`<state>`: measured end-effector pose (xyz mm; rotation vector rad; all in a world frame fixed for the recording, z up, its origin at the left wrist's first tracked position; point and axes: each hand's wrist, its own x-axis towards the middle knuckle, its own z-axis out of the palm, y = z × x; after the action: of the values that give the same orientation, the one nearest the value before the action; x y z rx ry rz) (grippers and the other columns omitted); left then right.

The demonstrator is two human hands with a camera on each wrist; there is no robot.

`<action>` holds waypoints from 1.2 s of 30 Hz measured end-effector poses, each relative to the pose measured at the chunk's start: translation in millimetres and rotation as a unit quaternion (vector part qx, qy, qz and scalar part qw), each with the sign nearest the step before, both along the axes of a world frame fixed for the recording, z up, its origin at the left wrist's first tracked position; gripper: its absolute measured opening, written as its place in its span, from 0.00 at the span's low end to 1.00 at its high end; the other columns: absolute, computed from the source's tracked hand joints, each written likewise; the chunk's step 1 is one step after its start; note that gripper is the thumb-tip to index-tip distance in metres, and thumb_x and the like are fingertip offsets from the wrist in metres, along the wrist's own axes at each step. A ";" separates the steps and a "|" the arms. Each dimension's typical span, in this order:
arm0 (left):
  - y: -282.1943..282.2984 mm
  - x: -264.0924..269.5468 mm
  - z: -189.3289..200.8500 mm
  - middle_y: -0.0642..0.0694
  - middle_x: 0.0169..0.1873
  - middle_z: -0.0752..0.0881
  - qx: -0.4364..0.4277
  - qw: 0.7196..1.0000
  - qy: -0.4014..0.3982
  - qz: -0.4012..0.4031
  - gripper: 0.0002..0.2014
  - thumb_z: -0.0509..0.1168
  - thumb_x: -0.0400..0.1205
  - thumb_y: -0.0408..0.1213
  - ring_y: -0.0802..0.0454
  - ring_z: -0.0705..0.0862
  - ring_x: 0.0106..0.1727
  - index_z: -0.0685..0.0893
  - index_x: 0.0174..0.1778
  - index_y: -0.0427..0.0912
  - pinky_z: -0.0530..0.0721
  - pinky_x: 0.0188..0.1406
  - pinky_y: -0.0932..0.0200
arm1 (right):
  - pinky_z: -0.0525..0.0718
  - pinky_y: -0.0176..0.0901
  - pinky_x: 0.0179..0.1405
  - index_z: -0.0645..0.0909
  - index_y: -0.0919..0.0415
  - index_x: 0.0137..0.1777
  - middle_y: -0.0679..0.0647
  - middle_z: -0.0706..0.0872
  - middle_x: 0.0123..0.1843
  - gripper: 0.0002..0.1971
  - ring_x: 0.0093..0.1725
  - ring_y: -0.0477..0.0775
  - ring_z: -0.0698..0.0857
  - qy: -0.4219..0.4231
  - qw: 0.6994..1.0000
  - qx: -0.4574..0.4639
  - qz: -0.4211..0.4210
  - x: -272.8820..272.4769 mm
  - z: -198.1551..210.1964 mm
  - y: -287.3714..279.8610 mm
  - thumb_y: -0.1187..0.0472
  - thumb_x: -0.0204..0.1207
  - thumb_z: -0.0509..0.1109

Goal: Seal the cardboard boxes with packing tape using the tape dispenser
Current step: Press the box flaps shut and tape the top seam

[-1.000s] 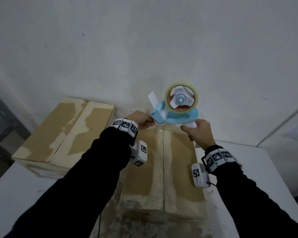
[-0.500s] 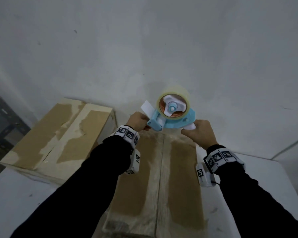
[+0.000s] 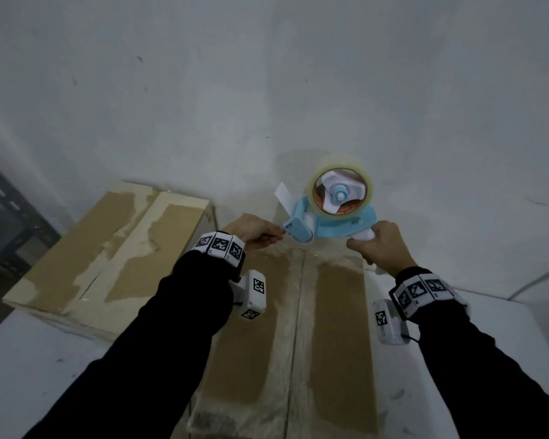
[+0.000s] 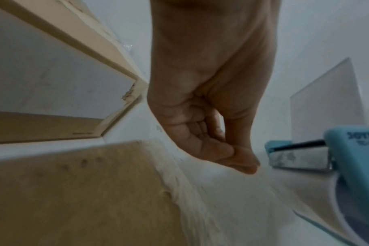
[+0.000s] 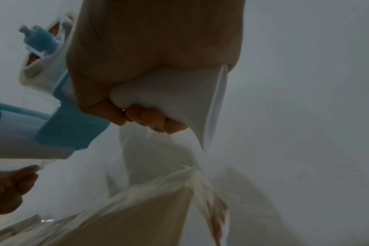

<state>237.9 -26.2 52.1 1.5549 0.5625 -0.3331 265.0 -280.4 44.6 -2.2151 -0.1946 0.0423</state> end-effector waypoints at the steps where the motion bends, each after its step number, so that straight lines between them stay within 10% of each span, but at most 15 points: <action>1: -0.3 -0.3 0.1 0.50 0.16 0.84 -0.001 1.000 0.001 0.000 0.05 0.69 0.77 0.27 0.63 0.80 0.16 0.85 0.35 0.34 0.80 0.22 0.73 | 0.72 0.35 0.16 0.74 0.60 0.20 0.45 0.75 0.11 0.17 0.13 0.43 0.73 0.001 1.000 -0.002 0.002 0.8 1.3 -0.8 0.70 0.63 0.76; 27: 50.6 5.8 -41.8 0.49 0.11 0.81 0.108 0.993 -0.034 0.044 0.09 0.67 0.75 0.19 0.61 0.79 0.12 0.85 0.50 0.26 0.77 0.14 0.73 | 0.77 0.50 0.31 0.74 0.56 0.26 0.56 0.81 0.28 0.14 0.31 0.58 0.81 -0.018 0.971 -0.204 0.124 24.7 9.5 71.8 0.56 0.67 0.76; 36: 54.3 1.8 -57.1 0.36 0.44 0.79 0.098 0.991 -0.080 0.035 0.31 0.74 0.71 0.23 0.50 0.79 0.27 0.68 0.65 0.40 0.79 0.17 0.64 | 0.82 0.48 0.36 0.73 0.52 0.25 0.50 0.80 0.25 0.14 0.32 0.58 0.83 -0.004 0.961 -0.246 0.130 22.9 12.3 79.3 0.55 0.66 0.75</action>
<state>239.7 28.1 -5.0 1.7279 0.5357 -0.1003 287.9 -201.1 56.9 -2.6688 -0.5280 0.2509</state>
